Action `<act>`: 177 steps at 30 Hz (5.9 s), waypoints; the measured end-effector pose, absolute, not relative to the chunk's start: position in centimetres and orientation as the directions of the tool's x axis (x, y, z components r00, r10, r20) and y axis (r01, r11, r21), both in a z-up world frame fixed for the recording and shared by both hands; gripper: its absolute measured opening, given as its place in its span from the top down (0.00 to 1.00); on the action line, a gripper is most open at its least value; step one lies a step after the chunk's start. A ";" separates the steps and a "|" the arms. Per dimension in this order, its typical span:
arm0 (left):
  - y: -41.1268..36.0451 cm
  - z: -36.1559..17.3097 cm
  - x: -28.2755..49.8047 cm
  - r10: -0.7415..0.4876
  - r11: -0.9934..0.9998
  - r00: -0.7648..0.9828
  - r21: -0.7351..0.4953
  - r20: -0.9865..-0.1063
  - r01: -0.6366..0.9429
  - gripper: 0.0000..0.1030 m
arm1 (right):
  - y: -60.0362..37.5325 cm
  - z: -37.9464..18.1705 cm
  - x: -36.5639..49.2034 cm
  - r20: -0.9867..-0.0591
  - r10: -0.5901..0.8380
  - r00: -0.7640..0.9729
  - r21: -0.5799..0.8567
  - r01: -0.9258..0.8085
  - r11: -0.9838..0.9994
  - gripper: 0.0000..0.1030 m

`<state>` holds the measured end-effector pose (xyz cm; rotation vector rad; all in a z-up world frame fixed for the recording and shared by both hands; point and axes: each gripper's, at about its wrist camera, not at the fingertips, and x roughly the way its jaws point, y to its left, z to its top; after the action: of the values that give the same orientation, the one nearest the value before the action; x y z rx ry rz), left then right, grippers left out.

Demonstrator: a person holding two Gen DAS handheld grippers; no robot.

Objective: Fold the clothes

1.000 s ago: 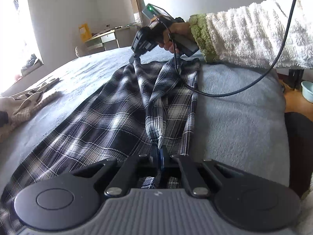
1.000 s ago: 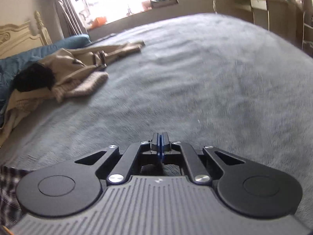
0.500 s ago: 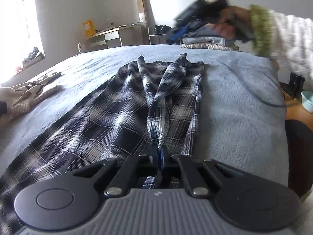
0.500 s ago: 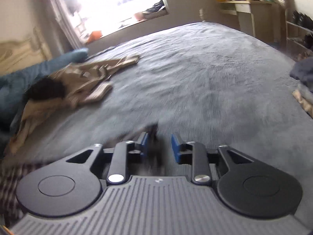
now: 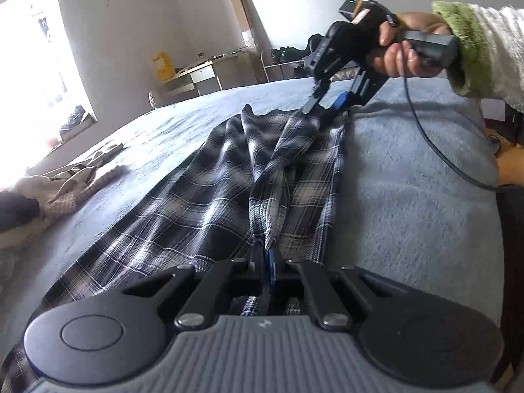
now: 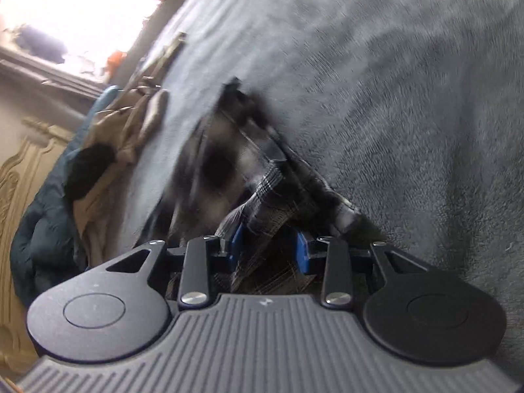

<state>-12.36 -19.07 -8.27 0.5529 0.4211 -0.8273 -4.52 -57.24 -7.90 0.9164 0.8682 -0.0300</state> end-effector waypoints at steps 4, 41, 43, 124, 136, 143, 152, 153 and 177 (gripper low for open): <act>-18.8 -8.6 -12.3 -0.578 0.553 0.608 0.287 -0.545 0.783 0.96 | -56.6 -7.9 -4.0 -0.679 0.292 0.673 0.662 0.392 0.639 0.81; -17.1 -8.3 -8.8 -0.627 0.631 0.518 0.010 -0.581 0.776 0.91 | -56.5 -5.2 -3.5 -0.567 0.252 0.785 0.717 0.320 0.619 0.61; -17.1 -8.3 -8.8 -0.629 0.631 0.518 0.008 -0.580 0.776 0.91 | -56.5 -4.9 -3.9 -0.564 0.240 0.790 0.711 0.318 0.627 0.61; 4.4 -3.2 -18.2 -0.344 0.937 0.751 -0.254 -0.563 0.238 0.69 | -45.9 -4.6 -13.7 -0.623 -0.004 0.782 0.168 0.139 0.976 0.87; 6.3 -4.6 -16.7 -0.252 0.962 0.761 -0.242 -0.598 0.128 0.68 | -36.4 -8.4 -14.2 -0.617 0.171 0.768 0.064 -0.168 0.984 0.84; 1.9 -3.2 -14.3 -0.367 0.928 0.784 -0.250 -0.501 0.275 0.64 | -38.9 -3.4 -10.8 -0.525 0.157 0.837 0.101 -0.122 0.987 0.83; 0.7 -8.2 -12.4 -0.365 0.931 0.751 -0.220 -0.551 0.291 0.61 | -46.1 -7.8 -11.6 -0.559 0.045 0.828 0.193 0.077 0.978 0.91; 1.2 -8.3 -12.4 -0.385 0.923 0.751 -0.247 -0.537 0.296 0.59 | -46.3 -7.0 -11.4 -0.558 -0.011 0.830 0.158 0.119 0.980 0.89; 0.7 -10.0 -13.9 -0.373 0.928 0.817 -0.189 -0.440 0.323 0.50 | -44.0 -5.8 8.2 -0.667 0.139 0.732 0.237 0.032 0.971 0.97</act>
<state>-13.94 0.75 -9.97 -0.1071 0.4907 -0.3718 8.16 -44.03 -5.77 0.2395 0.7489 0.0595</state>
